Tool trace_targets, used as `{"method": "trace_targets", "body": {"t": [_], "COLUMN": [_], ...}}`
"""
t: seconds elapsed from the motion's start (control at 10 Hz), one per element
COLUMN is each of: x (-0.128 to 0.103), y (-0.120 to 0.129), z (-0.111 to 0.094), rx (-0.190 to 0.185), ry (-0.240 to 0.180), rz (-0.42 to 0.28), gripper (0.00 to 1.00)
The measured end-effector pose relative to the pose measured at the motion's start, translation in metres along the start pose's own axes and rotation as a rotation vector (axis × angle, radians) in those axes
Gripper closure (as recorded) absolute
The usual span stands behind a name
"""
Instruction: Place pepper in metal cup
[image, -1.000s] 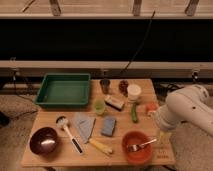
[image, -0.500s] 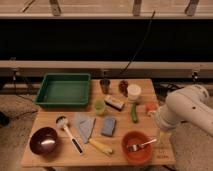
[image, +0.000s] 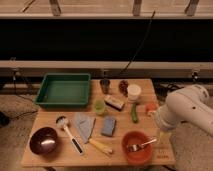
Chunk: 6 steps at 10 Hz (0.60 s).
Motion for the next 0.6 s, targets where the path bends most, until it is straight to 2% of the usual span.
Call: {"method": "trace_targets", "body": {"t": [0.6], "x": [-0.0003], "y": [-0.0013], "z": [0.0005], "rx": [0.003], "ry": [0.001], "rz": [-0.009], "gripper": [0.2]}}
